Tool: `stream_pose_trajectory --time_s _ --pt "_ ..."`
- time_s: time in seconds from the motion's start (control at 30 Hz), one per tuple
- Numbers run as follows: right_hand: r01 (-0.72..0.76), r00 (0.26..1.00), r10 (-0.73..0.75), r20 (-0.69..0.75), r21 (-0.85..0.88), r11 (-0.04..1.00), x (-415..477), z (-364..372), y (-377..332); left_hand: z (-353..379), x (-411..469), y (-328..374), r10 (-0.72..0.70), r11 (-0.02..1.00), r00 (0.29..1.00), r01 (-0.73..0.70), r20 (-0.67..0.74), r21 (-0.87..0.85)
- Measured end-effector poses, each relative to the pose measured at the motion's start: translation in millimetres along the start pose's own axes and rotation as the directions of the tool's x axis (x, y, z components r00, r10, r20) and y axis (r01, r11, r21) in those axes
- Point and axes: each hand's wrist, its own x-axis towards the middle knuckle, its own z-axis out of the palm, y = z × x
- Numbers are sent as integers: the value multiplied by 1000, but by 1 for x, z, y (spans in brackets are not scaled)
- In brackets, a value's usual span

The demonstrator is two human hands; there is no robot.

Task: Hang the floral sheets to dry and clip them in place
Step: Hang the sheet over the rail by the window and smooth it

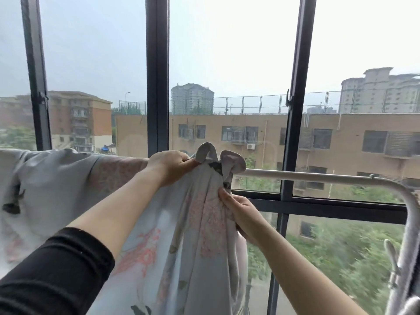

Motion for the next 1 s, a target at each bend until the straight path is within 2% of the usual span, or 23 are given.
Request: stream_pose_trajectory --time_s 0.17,0.27,0.37,0.43,0.5,0.53,0.6,0.63,0.67,0.73,0.77,0.8,0.83,0.87,0.9,0.97,1.0 --pt "173 973 -181 -141 -69 983 -7 4 -15 -1 3 3 -15 1000 1000 15 27 3" --pt "327 904 -376 -201 -237 915 -8 6 -43 0 10 6 -46 999 998 45 37 13" --pt "420 820 -522 -237 -370 829 3 9 -83 -9 17 2 -125 987 988 133 96 -85" --pt "435 759 -606 -239 -507 744 15 9 -110 -22 17 1 -150 959 978 180 145 -219" --pt "375 711 -683 -167 -731 570 32 4 -130 -33 14 1 -144 920 974 197 175 -339" --pt "320 711 -692 -125 -819 477 41 1 -137 -36 12 1 -144 918 974 196 173 -344" --pt "217 739 -666 -100 -901 376 59 -11 -141 -36 7 0 -158 946 973 197 167 -257" --pt "186 765 -637 -93 -915 358 67 -17 -139 -34 6 -1 -172 954 973 204 155 -221" --pt "139 823 -559 -99 -920 367 76 -22 -135 -32 6 -2 -194 955 970 220 146 -198" --pt "-29 959 -249 -137 -919 394 91 -26 -123 -29 7 -5 -238 954 963 256 129 -153" --pt "-147 984 -46 -172 -930 336 91 -23 -116 -26 9 -4 -253 957 959 267 125 -114" --pt "-208 977 94 -189 -939 273 84 -22 -111 -25 10 -2 -268 958 956 277 120 -68" --pt "-205 974 157 -167 -941 271 77 -23 -109 -22 12 -1 -282 957 953 287 114 -31" --pt "-156 980 172 -105 -936 317 68 -26 -108 -21 13 1 -290 956 952 292 99 -12" --pt "-32 995 102 13 -907 420 66 -27 -110 -19 14 2 -290 956 954 293 76 -27" --pt "77 991 16 131 -678 731 60 -25 -112 -17 14 4 -233 965 973 229 -10 -127" --pt "6 991 92 100 -709 705 61 -29 -112 -15 14 7 -182 971 982 169 -59 -171"
